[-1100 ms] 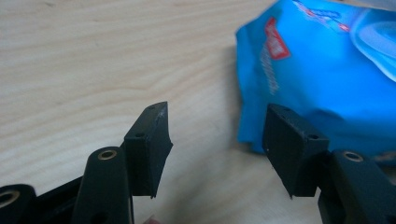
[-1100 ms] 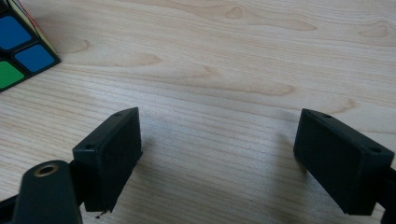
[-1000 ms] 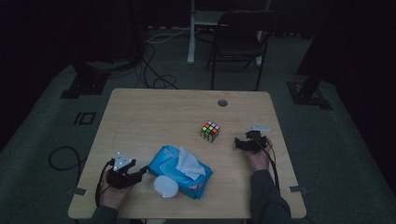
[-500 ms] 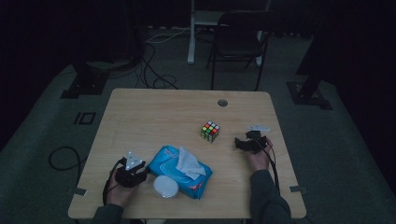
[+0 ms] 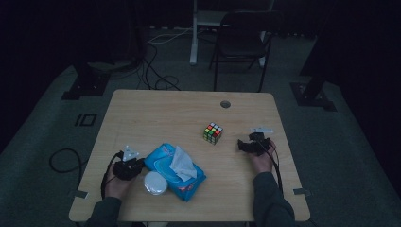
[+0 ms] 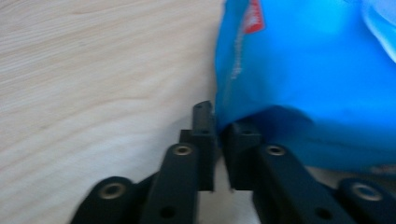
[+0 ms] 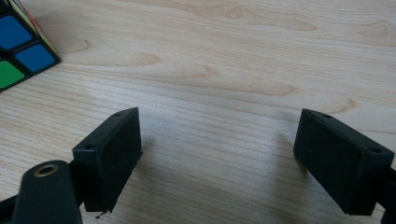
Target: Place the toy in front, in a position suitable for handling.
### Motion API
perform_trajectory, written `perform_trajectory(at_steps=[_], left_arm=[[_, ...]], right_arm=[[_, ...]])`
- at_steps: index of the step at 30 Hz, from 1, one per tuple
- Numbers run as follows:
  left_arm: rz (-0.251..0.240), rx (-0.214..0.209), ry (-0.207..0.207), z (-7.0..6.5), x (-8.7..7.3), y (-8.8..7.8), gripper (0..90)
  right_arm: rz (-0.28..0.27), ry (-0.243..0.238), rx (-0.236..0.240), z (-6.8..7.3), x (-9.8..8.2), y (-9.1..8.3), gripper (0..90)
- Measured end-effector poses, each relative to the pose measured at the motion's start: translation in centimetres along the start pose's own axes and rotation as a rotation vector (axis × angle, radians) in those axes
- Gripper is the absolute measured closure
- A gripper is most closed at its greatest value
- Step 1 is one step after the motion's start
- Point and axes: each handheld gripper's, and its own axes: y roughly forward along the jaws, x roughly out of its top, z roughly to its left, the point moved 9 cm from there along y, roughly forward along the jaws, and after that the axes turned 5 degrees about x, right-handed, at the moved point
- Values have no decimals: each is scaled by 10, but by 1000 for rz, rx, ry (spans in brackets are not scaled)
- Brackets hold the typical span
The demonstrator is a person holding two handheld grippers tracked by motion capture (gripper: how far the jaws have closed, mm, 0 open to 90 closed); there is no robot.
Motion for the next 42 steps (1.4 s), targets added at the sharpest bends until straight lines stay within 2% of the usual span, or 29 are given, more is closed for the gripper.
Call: perform_trajectory(at_steps=[1,2,5,7,8,9,10,11,12,13,17,19,20,21,24,26,31,33,34,35,36,37,38,39,40,41,42], left_arm=[[1,-13,-16,11,4,5,780],[1,-13,-16,11,4,5,763],[14,-19,-38,31,15,19,679],[20,-22,-44,36,19,23,645],[33,3,-50,46,27,31,634],[33,3,-50,46,27,31,627],[43,40,-68,55,36,39,624],[43,40,-68,55,36,39,624],[46,48,-95,64,44,47,615],[46,48,-95,64,44,47,588],[48,8,-194,81,51,61,539],[48,8,-194,81,51,61,534],[37,1,-213,86,49,59,503],[36,26,-228,91,44,53,501],[24,47,-241,95,32,36,476],[13,79,-249,98,27,22,476],[-71,118,-231,90,32,-16,483],[-100,130,-213,83,38,-28,482],[-100,130,-213,83,38,-28,481],[-128,151,-192,75,46,-42,480],[-128,151,-192,75,46,-42,481],[-171,139,-185,62,57,-57,484],[-183,131,-174,55,62,-61,502],[-187,122,-159,47,67,-64,523],[-187,122,-159,47,67,-64,543],[-198,90,-121,28,76,-67,557],[-198,90,-121,28,76,-67,577]], right_arm=[[0,0,0,0,0,0,148],[0,0,0,0,0,0,148],[0,0,0,0,0,0,148],[0,0,0,0,0,0,148],[0,0,0,0,0,0,148],[0,0,0,0,0,0,148],[0,0,0,0,0,0,148],[0,0,0,0,0,0,148],[-1,2,1,0,0,0,148],[0,1,0,0,0,0,148],[0,0,1,0,0,0,148],[0,0,1,0,0,0,148],[-1,-1,1,0,0,0,148],[-1,-1,2,0,0,0,148],[-1,-1,3,1,0,0,148],[0,-2,3,1,0,0,148],[0,-6,7,1,0,0,148],[1,-15,16,2,0,0,146],[2,-23,22,3,0,0,147],[3,-26,25,4,0,0,147],[3,-26,25,4,0,0,147],[3,-30,28,4,0,0,150],[2,-31,30,5,0,0,156],[1,-33,31,5,0,0,162],[1,-33,31,5,0,0,162],[-6,-34,33,6,0,-1,213],[-6,-34,33,6,0,-1,213]])
